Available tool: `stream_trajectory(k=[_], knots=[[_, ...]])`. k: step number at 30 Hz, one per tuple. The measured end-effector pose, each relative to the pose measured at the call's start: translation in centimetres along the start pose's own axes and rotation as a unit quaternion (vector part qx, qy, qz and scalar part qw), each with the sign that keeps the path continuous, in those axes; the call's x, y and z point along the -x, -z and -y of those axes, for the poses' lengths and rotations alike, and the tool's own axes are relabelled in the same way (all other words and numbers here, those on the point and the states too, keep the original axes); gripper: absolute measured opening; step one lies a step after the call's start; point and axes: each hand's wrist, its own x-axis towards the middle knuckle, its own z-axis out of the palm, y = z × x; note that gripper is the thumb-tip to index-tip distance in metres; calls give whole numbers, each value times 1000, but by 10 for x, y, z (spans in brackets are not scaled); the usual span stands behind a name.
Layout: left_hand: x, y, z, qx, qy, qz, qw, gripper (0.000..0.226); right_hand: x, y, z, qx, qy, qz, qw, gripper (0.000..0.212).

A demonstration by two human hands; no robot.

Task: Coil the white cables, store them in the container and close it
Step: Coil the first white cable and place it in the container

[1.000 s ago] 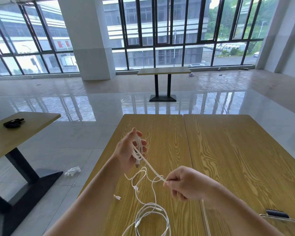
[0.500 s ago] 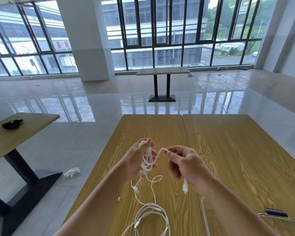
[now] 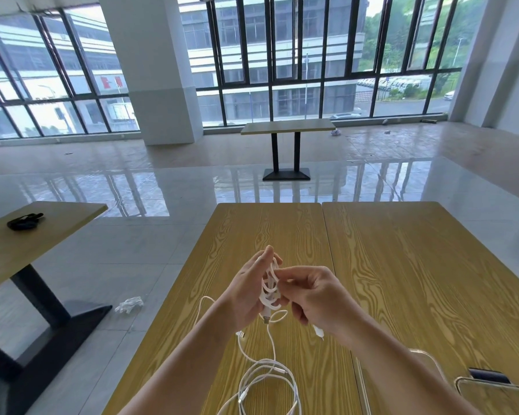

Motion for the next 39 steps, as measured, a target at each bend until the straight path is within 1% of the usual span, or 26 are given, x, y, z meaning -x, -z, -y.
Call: stream_trajectory(k=[3,7,8,10,12,14,17,19,21,24,29,32,36,39], knots=[[-1,-2,2,2,-12,10,1000,32,1,-2,1,47,21,-1,999,23],[-1,-6,1,39,-24,6,999,7,4,-2,2,105,55,-12,993,19],[-1,-7,1,53,-27,0,998,5,5,-3,2,112,61,-23,992,16],[-3,-9,0,78,-32,-21,996,10,7,-3,2,115,69,-42,990,10],[-4,-10,-1,93,-39,-43,994,14,9,-3,3,102,67,-57,991,9],[-4,-9,-3,110,-50,-64,991,14,10,0,3,84,51,-63,993,11],[-4,-6,-5,174,-58,-90,979,13,11,10,0,50,6,-40,998,11],[-3,-5,-6,212,-63,-97,970,11,12,16,-3,-4,-24,-13,1000,9],[-3,-5,-7,227,-66,-95,967,10,11,21,-7,-64,-47,-12,997,8],[-3,-7,-6,221,-67,-83,969,9,8,22,-12,-98,-74,-25,992,7],[-5,-15,-5,162,-73,-65,982,8,6,16,-8,-30,-79,-1,996,19],[-3,-20,-5,159,-77,-48,983,9,4,13,-4,-26,-86,9,996,23],[-3,-20,-3,160,-76,-46,983,8,2,13,-4,-56,-103,21,993,23],[-2,-22,-2,171,-77,-42,981,8,1,13,-5,-114,-127,30,985,22]])
